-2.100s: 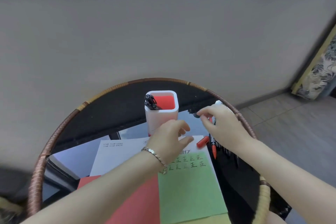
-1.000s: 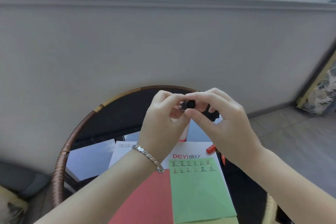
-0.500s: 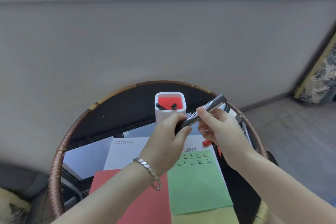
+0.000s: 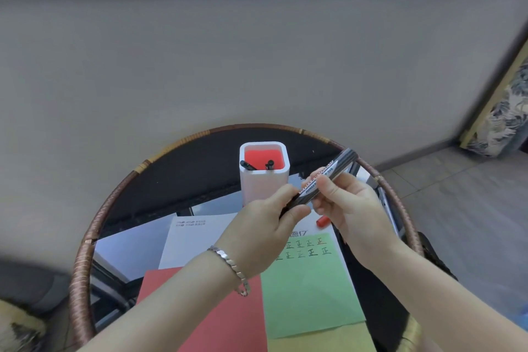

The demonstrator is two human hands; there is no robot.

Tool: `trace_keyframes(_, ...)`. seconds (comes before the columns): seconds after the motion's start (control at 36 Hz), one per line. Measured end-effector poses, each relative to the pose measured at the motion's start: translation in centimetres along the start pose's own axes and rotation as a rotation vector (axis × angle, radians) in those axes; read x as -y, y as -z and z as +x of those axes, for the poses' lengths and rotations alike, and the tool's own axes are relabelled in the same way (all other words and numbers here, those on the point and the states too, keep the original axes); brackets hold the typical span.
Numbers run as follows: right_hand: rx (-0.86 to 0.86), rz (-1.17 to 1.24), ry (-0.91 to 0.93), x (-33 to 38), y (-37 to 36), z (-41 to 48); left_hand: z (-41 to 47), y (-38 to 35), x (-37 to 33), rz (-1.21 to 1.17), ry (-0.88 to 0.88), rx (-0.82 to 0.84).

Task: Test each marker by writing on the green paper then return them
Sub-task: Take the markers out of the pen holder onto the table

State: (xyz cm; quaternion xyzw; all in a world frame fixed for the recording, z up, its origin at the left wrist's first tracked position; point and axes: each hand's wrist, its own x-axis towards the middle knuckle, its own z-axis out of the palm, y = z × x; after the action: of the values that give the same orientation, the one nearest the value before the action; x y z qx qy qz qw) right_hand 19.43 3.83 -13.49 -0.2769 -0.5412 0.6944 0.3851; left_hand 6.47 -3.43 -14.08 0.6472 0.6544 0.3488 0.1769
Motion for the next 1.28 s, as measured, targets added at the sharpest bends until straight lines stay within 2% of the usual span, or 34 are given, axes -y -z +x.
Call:
trace_keyframes(0.14,-0.012,-0.016,-0.019,-0.1,-0.1,0.3,0.0,0.5,0.1,-0.087,0.111,0.083)
trace_keyframes(0.28,-0.225,-0.441,-0.046,-0.3,2.1,3.8,-0.7,0.8,1.0,-0.182,0.268,0.003)
trace_keyframes(0.42,-0.203,-0.868,-0.149,-2.5,3.5,6.4,-1.6,-0.1,2.8,-0.141,0.301,-0.021)
trace_keyframes(0.56,-0.094,-1.4,-0.078,-4.4,4.0,7.9,-1.6,-0.9,3.8,-0.2,0.392,-0.048)
trace_keyframes(0.67,-0.083,-1.595,-0.031,-4.7,4.6,8.5,-0.6,-2.0,3.6,-0.139,0.388,-0.067)
trace_keyframes(0.75,-0.042,-1.565,-0.023,-4.9,5.6,8.7,0.8,-2.8,3.5,-0.031,0.38,-0.069)
trace_keyframes(0.86,-0.008,-1.494,-0.007,-5.2,7.0,8.6,3.3,-4.6,3.1,0.101,0.379,0.014)
trace_keyframes(1.06,0.021,-1.444,0.06,-4.6,7.4,7.3,6.2,-6.8,2.8,0.2,0.35,0.109)
trace_keyframes(1.17,-0.009,-1.326,0.213,-3.3,6.1,6.9,5.6,-6.6,2.8,0.189,0.316,0.1)
trace_keyframes(1.28,0.066,-1.185,0.392,-1.5,2.9,6.8,3.5,-4.9,3.0,0.169,0.283,0.046)
